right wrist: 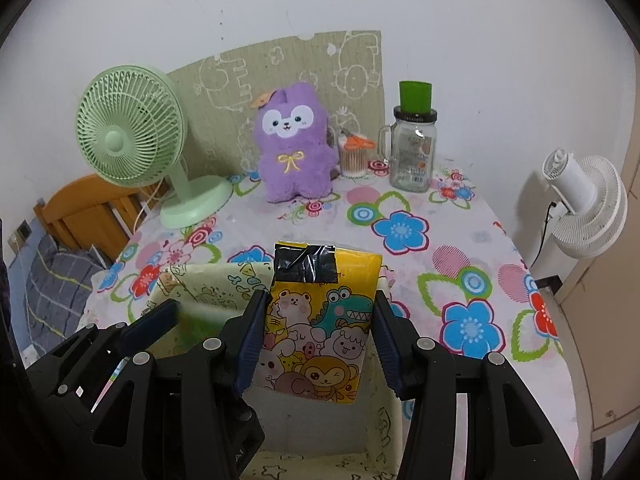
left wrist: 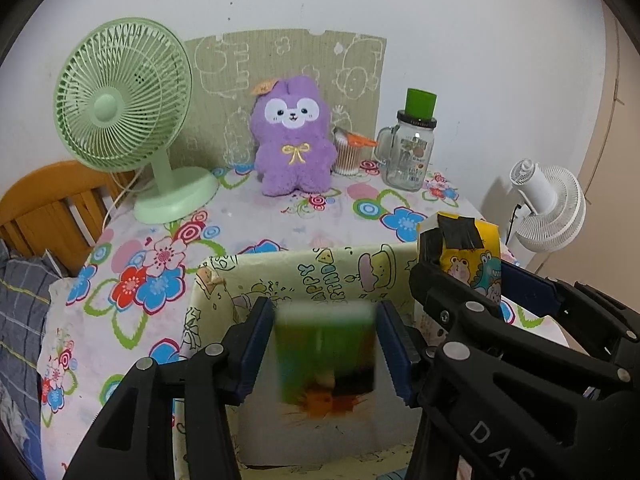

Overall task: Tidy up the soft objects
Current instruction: 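Lower both items into the fabric box and open both tools, then raise both open tools out of the fabric box and pull back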

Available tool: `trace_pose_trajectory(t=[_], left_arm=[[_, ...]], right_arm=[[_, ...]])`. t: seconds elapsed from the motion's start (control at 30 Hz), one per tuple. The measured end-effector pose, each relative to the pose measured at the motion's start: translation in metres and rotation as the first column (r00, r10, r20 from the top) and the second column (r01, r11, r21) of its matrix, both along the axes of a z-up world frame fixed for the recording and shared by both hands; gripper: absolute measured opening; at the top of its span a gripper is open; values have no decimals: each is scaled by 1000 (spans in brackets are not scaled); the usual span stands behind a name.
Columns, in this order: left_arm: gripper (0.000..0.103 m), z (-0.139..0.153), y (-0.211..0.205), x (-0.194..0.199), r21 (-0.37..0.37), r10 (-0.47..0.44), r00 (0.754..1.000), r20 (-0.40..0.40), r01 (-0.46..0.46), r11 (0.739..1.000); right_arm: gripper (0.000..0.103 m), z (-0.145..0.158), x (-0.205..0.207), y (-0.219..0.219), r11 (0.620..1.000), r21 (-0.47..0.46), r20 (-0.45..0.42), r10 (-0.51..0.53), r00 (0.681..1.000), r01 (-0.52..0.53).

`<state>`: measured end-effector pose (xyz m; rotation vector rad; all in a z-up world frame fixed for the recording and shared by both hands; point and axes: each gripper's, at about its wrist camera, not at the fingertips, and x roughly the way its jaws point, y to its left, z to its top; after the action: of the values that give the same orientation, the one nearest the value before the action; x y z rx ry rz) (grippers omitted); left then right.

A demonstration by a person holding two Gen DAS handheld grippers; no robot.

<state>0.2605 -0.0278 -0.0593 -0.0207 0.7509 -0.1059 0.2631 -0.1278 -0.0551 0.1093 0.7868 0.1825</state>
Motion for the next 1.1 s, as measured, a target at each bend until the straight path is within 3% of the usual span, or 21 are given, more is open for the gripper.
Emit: trace_pose_trajectory(t=[0.1, 0.23, 0.5, 0.7, 0.9, 1.1], left_arm=[[67, -3, 1, 1, 0, 3, 1000, -7, -3, 1000], [80, -4, 3, 1, -4, 1, 1000, -9, -1, 1000], [85, 1, 3, -3, 0, -3, 1000, 4, 3, 1000], [86, 10, 1, -13, -2, -13, 1000, 24, 13, 1000], [87, 20, 0, -24, 1, -11, 999, 41, 11, 1000], [96, 32, 0, -42, 9, -8, 997, 82, 7, 1000]], right_arm=[[58, -4, 3, 2, 1000, -5, -12, 0, 1000, 0], [71, -6, 6, 5, 1000, -22, -13, -5, 1000, 4], [74, -3, 3, 5, 1000, -28, -5, -11, 1000, 11], [83, 7, -8, 1, 999, -32, 23, -25, 999, 26], [84, 19, -22, 0, 999, -38, 49, -32, 998, 34], [90, 31, -38, -2, 999, -32, 80, -34, 996, 36]])
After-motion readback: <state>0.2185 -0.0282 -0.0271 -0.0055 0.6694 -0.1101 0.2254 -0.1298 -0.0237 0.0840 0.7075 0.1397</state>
